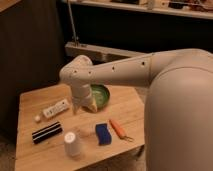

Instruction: Stand the bottle upright

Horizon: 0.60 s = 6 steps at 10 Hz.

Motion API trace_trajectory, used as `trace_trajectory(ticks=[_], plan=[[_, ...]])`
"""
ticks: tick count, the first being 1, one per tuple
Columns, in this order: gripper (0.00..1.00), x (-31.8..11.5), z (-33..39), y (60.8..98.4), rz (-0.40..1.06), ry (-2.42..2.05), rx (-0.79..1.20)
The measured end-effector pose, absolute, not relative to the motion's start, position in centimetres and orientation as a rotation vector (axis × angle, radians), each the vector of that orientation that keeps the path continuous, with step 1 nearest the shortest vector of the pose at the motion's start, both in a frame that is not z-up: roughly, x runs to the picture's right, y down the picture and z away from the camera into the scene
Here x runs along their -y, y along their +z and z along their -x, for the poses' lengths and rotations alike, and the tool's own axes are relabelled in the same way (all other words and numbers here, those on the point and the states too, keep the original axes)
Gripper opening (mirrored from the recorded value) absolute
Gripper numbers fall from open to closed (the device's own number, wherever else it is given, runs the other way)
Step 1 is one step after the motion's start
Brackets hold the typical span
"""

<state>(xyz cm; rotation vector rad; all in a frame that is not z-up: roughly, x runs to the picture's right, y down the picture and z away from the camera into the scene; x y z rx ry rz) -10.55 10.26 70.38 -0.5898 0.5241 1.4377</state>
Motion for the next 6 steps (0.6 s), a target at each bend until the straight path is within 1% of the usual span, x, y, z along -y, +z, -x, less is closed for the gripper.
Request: trace_trajectory(ticks=[2,4,6], plan=[[0.65,-10.2,10.6,70.4,0.588,1.436,-0.522],[0.65,-8.3,11.4,70.3,0.516,1.368,-0.468],[0.65,-5.7,13.5,70.7,0.496,1.247,-0.312]])
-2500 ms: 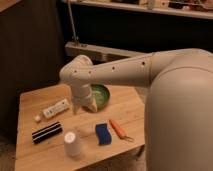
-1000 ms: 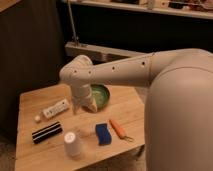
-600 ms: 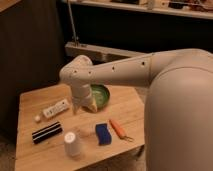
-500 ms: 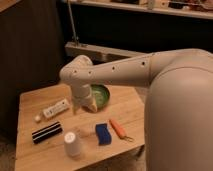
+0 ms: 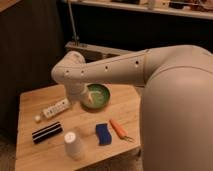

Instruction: Stand the bottle upright

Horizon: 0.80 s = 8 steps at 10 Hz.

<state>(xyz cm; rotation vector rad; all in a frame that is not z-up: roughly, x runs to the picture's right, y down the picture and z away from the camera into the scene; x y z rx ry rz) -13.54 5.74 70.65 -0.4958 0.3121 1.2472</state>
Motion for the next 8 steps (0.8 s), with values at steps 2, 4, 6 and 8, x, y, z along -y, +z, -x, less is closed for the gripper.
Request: trace_trajectory(ticks=[2,4,6,8], plan=[[0.65,-3.9,17.8,70.6,0.527,1.047,-0.091],[0.65,-2.5,19.3,70.8,0.613,0.892,0.116],[0.65,-1.8,19.7,71.4,0.775,0.799,0.313],[0.65,-0.8,19.2,71.8,0.839,0.766,0.442]])
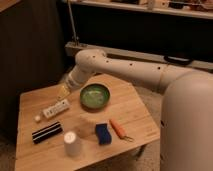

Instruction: Stand the bottle upright

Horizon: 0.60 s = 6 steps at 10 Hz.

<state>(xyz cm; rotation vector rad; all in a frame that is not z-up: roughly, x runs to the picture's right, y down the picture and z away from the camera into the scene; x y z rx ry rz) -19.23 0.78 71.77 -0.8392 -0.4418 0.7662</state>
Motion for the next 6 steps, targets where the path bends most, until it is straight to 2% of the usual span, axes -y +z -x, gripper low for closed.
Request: trace_trajectory(ticks=[3,6], plan=[[0.65,0.0,19.2,71.9,0.862,0.742,0.502],[0.65,0.4,21.2,71.6,0.832,0.538,0.571]])
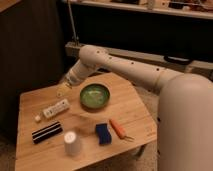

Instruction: Stand the bottle upright

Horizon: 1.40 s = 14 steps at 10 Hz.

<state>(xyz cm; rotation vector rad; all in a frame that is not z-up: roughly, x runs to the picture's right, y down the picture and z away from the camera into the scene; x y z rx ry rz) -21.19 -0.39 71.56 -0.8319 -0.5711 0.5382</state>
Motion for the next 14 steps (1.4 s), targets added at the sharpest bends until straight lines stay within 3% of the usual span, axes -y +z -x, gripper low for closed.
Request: trace_trajectory(ticks=[3,7,11,14], plan=[[0.65,0.2,23.9,71.6,0.813,0.185,0.685],[0.65,0.2,24.6,71.5,0.792,0.054,0.729],[0.65,0.2,27.0,69.8,0.535,-0.164,0.669],[0.65,0.3,30.4,71.1,0.527,-0.321,0.667]])
